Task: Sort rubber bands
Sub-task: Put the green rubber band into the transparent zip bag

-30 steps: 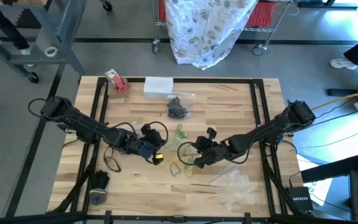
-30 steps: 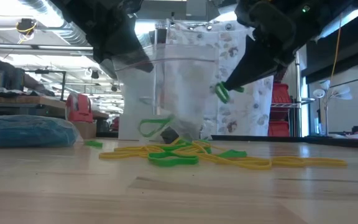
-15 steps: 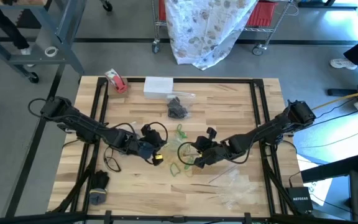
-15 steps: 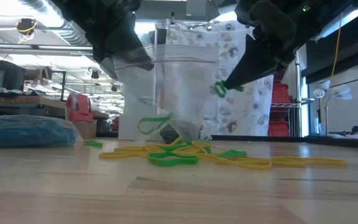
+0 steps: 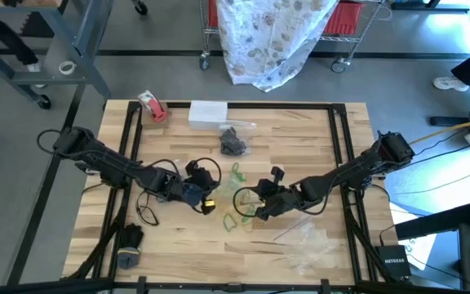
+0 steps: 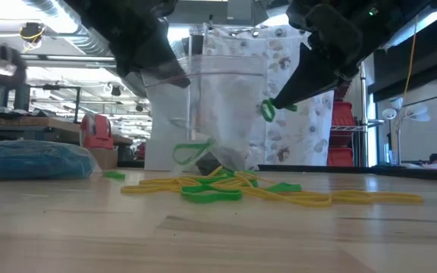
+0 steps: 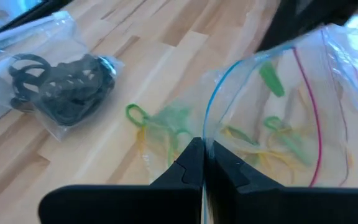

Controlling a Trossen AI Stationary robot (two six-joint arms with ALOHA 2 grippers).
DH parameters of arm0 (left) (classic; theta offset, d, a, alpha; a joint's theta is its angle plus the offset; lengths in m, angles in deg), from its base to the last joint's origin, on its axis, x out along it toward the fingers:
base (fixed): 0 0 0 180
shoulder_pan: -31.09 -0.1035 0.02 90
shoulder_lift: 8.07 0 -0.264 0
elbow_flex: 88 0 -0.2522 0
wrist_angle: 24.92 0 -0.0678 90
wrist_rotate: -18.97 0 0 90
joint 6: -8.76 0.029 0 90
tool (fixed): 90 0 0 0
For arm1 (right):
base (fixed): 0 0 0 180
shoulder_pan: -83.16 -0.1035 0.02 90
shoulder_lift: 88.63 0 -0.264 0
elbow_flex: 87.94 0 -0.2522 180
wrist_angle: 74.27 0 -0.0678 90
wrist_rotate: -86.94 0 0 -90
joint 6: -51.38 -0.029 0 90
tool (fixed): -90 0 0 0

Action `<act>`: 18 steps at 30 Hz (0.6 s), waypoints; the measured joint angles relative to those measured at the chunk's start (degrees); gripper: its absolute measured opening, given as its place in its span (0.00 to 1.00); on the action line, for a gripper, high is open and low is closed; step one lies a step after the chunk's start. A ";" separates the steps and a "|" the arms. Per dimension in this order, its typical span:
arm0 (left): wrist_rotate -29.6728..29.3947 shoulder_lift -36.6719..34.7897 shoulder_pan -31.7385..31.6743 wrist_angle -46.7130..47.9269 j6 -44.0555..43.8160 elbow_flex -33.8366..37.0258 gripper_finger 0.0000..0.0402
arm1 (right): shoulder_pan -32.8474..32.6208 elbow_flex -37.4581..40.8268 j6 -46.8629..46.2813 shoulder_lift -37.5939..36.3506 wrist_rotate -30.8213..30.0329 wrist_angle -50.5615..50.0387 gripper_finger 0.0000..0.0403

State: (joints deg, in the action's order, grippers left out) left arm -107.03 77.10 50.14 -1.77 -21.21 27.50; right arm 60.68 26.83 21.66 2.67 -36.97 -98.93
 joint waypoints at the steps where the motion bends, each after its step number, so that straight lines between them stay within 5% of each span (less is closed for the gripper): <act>1: -0.19 0.00 -0.04 0.00 0.01 0.00 0.00 | 0.00 0.00 0.00 0.00 0.00 0.00 0.00; 11: -0.23 0.00 -0.11 0.02 0.15 0.00 0.00 | 0.00 -0.39 0.53 -0.37 -0.16 0.16 0.00; 18: -0.20 0.00 -0.29 0.48 -1.00 0.00 0.00 | -0.07 -6.81 9.69 -0.44 -2.01 0.14 0.00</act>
State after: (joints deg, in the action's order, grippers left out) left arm -107.23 77.10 49.85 -1.29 -22.21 27.50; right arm 60.61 20.03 31.36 2.23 -38.98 -98.79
